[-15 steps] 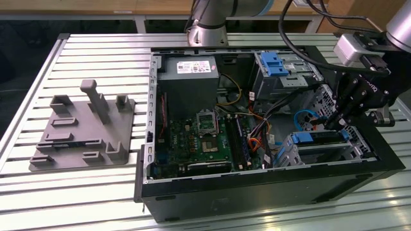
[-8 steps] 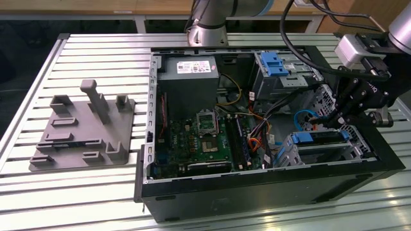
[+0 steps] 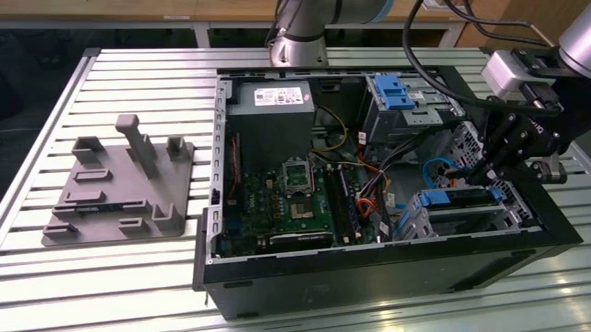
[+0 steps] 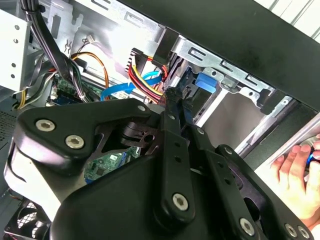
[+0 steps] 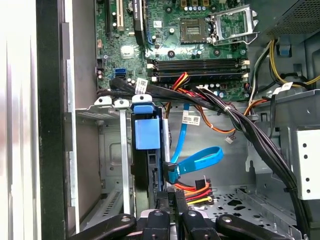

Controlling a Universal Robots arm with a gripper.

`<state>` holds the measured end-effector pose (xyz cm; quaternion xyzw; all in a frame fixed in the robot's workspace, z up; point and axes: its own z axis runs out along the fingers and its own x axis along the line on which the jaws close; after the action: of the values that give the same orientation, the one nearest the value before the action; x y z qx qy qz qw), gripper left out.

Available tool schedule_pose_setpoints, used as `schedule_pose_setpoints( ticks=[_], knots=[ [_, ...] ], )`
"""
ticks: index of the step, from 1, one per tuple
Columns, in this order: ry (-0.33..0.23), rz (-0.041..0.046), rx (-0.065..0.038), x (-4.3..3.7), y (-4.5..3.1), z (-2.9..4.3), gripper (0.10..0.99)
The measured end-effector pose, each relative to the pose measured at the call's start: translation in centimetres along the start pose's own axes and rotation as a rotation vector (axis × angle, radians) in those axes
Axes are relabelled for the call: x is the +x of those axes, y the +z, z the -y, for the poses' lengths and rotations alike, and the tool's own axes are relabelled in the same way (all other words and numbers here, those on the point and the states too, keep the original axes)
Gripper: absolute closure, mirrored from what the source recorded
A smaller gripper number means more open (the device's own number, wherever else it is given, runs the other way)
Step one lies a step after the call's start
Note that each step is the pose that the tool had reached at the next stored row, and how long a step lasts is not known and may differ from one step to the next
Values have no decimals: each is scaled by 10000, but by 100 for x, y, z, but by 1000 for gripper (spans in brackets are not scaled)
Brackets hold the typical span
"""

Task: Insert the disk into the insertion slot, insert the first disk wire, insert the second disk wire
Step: 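Insert the first disk wire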

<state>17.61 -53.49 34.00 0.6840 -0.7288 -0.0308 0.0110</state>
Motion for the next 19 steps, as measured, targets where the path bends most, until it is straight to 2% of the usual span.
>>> schedule_pose_setpoints(
  ticks=[19],
  knots=[
    [-142,-22,-3,70,-1,5,925]
  ],
)
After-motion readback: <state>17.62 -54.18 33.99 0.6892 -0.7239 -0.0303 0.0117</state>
